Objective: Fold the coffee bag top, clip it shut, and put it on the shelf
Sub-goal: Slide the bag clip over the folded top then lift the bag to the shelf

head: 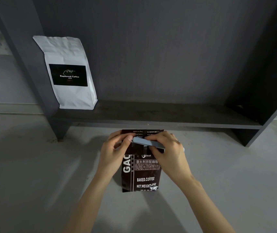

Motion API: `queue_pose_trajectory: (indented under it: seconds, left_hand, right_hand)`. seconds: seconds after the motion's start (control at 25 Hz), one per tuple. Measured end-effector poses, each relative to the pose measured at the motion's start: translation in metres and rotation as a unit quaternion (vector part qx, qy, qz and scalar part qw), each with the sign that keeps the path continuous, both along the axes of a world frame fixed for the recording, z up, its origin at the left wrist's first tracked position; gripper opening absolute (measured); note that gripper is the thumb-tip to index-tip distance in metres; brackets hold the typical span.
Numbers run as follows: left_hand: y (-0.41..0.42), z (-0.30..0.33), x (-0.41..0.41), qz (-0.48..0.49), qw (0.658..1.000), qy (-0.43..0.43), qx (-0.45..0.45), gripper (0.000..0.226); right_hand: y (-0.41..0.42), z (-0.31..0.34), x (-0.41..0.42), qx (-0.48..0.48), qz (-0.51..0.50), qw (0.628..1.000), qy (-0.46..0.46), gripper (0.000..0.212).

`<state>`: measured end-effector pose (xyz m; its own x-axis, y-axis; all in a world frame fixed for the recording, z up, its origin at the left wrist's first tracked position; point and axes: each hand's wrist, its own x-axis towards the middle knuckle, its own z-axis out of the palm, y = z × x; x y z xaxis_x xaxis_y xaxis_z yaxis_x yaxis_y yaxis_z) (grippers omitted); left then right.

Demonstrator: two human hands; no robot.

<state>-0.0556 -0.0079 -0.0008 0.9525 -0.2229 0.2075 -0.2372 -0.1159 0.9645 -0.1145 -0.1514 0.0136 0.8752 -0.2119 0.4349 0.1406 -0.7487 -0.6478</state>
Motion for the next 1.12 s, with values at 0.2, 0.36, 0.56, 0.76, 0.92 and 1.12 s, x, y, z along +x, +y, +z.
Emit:
queue_pose_trajectory:
  seconds: [0.2,0.36,0.56,0.76,0.92,1.12]
  left_hand:
    - [0.001,-0.001,-0.002,0.005,1.0,-0.011,-0.007,0.017]
    - [-0.003,0.0,-0.004,0.018,0.998,0.036,-0.053,0.015]
    - [-0.005,-0.001,-0.004,0.027,0.994,0.068,-0.076,0.018]
    - [-0.007,0.001,-0.006,0.03,0.996,0.061,-0.066,0.016]
    - [-0.004,0.003,-0.002,0.062,0.989,0.099,-0.087,0.02]
    - [0.0,0.006,-0.005,0.047,0.994,0.073,-0.062,0.019]
  right_hand:
    - [0.002,-0.008,0.001,-0.022,-0.02,0.999,-0.014,0.027]
    - [0.004,-0.014,0.0,-0.034,-0.042,0.997,-0.048,0.025]
    - [0.006,-0.018,-0.001,-0.025,-0.047,0.997,-0.061,0.025]
    - [0.004,-0.02,-0.005,-0.002,-0.049,0.996,-0.071,0.025]
    - [0.011,-0.01,-0.014,0.018,-0.005,0.995,-0.1,0.022]
    - [0.002,-0.004,-0.011,0.043,-0.025,0.996,-0.077,0.027]
